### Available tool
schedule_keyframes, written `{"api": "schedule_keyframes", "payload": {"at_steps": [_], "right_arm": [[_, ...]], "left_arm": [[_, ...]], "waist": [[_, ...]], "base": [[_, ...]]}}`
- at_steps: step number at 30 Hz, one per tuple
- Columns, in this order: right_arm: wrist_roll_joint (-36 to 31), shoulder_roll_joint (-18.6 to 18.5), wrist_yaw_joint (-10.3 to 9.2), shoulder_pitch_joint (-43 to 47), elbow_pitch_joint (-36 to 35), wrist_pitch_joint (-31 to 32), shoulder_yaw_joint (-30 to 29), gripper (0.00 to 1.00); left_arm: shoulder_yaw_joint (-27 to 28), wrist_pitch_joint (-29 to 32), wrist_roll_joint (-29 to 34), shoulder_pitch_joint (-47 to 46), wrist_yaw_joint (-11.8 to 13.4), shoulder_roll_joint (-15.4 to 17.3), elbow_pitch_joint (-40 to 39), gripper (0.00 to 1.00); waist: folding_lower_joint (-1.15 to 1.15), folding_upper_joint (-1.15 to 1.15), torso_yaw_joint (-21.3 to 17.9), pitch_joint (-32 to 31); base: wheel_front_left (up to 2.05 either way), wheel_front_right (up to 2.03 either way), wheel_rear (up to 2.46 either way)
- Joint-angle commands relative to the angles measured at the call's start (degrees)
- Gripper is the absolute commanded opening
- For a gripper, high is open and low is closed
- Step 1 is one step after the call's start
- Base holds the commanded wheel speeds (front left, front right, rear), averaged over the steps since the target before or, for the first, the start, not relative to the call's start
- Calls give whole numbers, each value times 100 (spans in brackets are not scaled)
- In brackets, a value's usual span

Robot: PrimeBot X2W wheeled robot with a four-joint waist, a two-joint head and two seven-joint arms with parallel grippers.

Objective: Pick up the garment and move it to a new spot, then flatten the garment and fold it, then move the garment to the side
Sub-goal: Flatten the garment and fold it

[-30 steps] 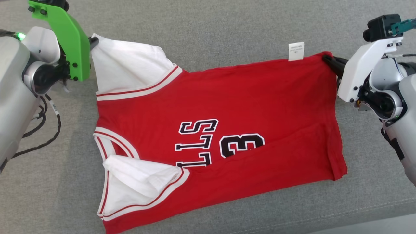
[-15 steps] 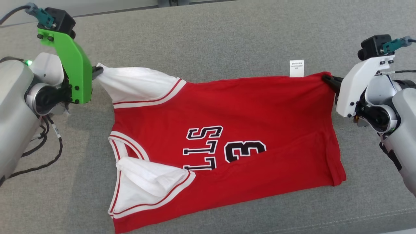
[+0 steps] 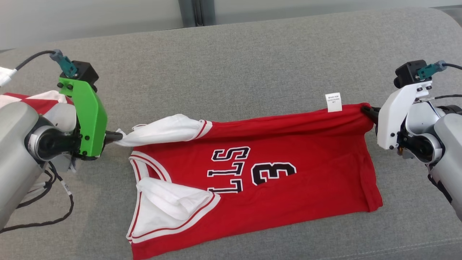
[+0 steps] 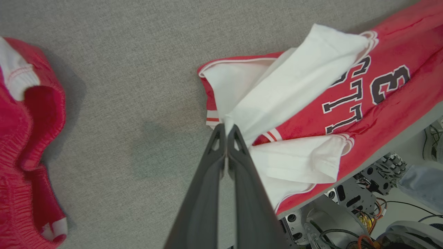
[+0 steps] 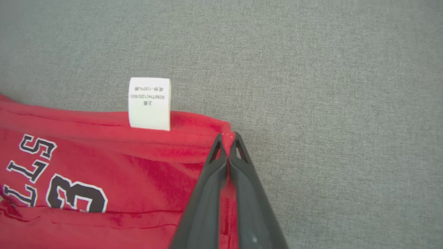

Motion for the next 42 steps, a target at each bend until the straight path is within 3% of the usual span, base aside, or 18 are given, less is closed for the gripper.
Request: {"api": "schedule_keyframes", "payload": {"at_steps": [1, 15, 38, 39, 40, 41, 42], "right_arm": [[61, -89, 1, -38, 7, 27, 81, 0], [777, -782, 1, -269, -485, 344, 1157, 0], [1736, -1189, 1, -475, -330, 687, 2119, 0], [1760, -1193, 1, -474, -318, 700, 2132, 18], [1775, -1200, 1, -475, -306, 709, 2156, 49], [1783, -1202, 1, -477, -303, 735, 2187, 100], [1815, -1199, 1, -473, -295, 758, 2216, 100]], "left_arm": [[-24, 83, -77, 130, 62, 67, -127, 0], [-170, 791, -518, 550, 581, 407, -1167, 0], [-298, 1138, -756, 930, 800, 485, -1766, 0], [-302, 1142, -755, 944, 794, 483, -1765, 0], [-307, 1131, -749, 962, 788, 476, -1762, 11], [-313, 1126, -745, 977, 788, 468, -1758, 44], [-327, 1156, -736, 997, 791, 461, -1752, 100]], "waist": [[0, 0, 26, -9], [0, 0, 81, 108], [0, 0, 30, 139], [0, 0, 26, 136], [0, 0, 23, 133], [0, 0, 20, 131], [0, 0, 17, 127]], "base": [[0, 0, 0], [0, 0, 0], [0, 0, 0], [0, 0, 0], [0, 0, 0], [0, 0, 0], [0, 0, 0]]}}
